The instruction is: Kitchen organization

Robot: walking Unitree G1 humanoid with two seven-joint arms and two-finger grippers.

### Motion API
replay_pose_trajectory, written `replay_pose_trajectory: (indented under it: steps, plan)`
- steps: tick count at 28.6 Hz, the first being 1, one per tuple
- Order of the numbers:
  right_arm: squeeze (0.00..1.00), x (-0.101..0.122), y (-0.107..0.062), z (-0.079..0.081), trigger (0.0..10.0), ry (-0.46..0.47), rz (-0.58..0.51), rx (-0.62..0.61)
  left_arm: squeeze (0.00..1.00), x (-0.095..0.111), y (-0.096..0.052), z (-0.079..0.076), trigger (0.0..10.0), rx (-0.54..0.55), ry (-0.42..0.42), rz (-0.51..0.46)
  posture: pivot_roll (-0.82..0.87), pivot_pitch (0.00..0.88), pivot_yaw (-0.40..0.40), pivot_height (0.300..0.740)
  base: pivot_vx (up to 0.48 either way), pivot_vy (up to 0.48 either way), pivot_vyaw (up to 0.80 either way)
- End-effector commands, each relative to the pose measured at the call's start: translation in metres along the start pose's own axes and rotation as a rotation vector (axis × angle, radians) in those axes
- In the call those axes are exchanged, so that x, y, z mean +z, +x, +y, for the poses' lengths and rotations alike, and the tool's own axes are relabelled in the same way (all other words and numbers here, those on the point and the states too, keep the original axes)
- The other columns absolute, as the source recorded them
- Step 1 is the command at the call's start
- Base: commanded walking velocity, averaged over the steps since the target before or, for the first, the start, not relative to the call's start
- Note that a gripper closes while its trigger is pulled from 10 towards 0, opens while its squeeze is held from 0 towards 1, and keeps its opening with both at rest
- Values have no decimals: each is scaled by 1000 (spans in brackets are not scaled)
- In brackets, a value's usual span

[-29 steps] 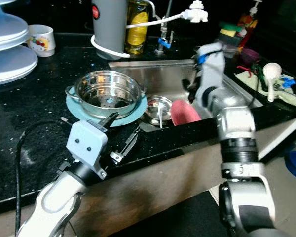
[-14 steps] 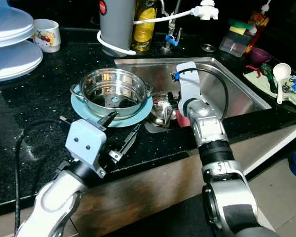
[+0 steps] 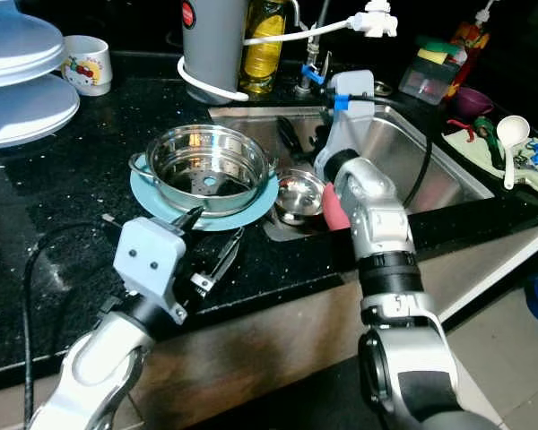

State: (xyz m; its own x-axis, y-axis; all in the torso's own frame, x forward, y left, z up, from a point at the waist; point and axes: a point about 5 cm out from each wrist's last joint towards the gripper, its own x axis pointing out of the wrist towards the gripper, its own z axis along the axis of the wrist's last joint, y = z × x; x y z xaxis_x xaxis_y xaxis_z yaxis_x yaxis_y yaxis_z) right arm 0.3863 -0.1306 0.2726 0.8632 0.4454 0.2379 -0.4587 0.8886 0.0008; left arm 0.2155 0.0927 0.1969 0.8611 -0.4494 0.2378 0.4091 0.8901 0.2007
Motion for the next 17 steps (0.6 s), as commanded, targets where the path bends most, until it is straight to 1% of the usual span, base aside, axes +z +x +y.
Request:
replay_pose_trajectory:
  steps: [1,3,5,6,7,8,9,10,11,12,13,15,16,17]
  plan:
    - [0,10,1,-1,10000,-17,-47,20,0,0,-1,-1,10000,5,-20,6,130,24,-209,740,0,0,775]
    - [0,18,1,-1,10000,4,-75,70,0,0,-1,0,10000,16,-28,7,141,22,-215,740,0,0,772]
    - [0,24,1,3,10000,-10,-74,170,0,0,-1,2,10000,22,-31,9,140,25,-214,740,0,0,766]
    - [0,23,1,6,10000,-24,-50,220,0,0,-1,2,10000,22,-31,9,140,25,-214,740,0,0,0]
    - [0,19,-2,13,10000,-63,7,319,0,0,-1,0,10000,7,-22,10,138,24,-213,740,0,0,0]
    - [0,19,-2,13,10000,-63,7,319,0,0,-1,0,10000,7,-22,10,138,24,-213,740,0,0,0]
    - [0,13,-6,20,10000,-116,65,405,0,1,-2,-2,10000,-15,-4,9,136,24,-212,740,0,0,0]
    - [0,13,-6,20,10000,-116,65,405,0,1,-2,-2,10000,-15,-4,9,136,24,-212,740,0,0,0]
    - [0,4,-12,26,10000,-188,145,503,0,1,-3,-4,10000,-27,6,8,134,24,-213,740,0,0,0]
    - [0,-2,-17,30,10000,-234,199,563,0,1,-3,-6,10000,-35,12,8,134,24,-213,740,0,0,0]
    - [0,-6,-21,31,10000,-249,238,601,0,1,-4,-6,10000,-28,7,10,134,22,-213,740,0,0,0]
    - [0,-8,-27,31,10000,-239,288,655,0,0,-4,-3,10000,-8,-10,15,135,23,-214,740,0,0,0]
    - [0,-9,-32,30,10000,-238,324,693,0,0,-5,-1,10000,7,-21,20,134,23,-216,740,0,0,0]
    - [0,-9,-32,30,10000,-238,324,693,0,0,-5,-1,10000,7,-21,20,134,23,-216,740,0,0,0]
